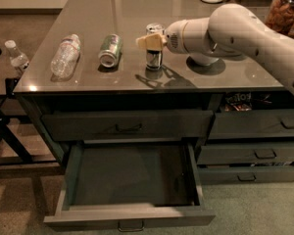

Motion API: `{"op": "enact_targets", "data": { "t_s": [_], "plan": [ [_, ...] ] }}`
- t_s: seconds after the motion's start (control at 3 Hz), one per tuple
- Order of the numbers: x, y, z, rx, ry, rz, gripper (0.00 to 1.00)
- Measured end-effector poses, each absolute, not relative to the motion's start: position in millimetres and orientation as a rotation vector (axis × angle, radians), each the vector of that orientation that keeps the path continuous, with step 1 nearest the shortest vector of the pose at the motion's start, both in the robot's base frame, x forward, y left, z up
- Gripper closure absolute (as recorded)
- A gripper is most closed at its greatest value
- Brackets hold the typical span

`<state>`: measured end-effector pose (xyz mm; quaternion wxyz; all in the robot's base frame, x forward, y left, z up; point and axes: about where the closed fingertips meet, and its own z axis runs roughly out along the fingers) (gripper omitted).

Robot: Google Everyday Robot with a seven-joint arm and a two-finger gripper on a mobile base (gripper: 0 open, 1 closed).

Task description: Pick redbull can from middle drawer and place on counter

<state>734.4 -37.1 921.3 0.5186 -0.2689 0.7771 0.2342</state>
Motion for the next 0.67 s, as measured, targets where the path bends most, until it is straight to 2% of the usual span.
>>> {"op": "enact_targets", "data": {
  "t_s": [0.33, 0.67],
  "plan": [
    [734.4, -37.0, 921.3, -0.645, 1.864, 0.562, 0.00],
    [734.4, -37.0, 921.3, -0.645, 1.864, 0.562, 0.00]
  ]
}}
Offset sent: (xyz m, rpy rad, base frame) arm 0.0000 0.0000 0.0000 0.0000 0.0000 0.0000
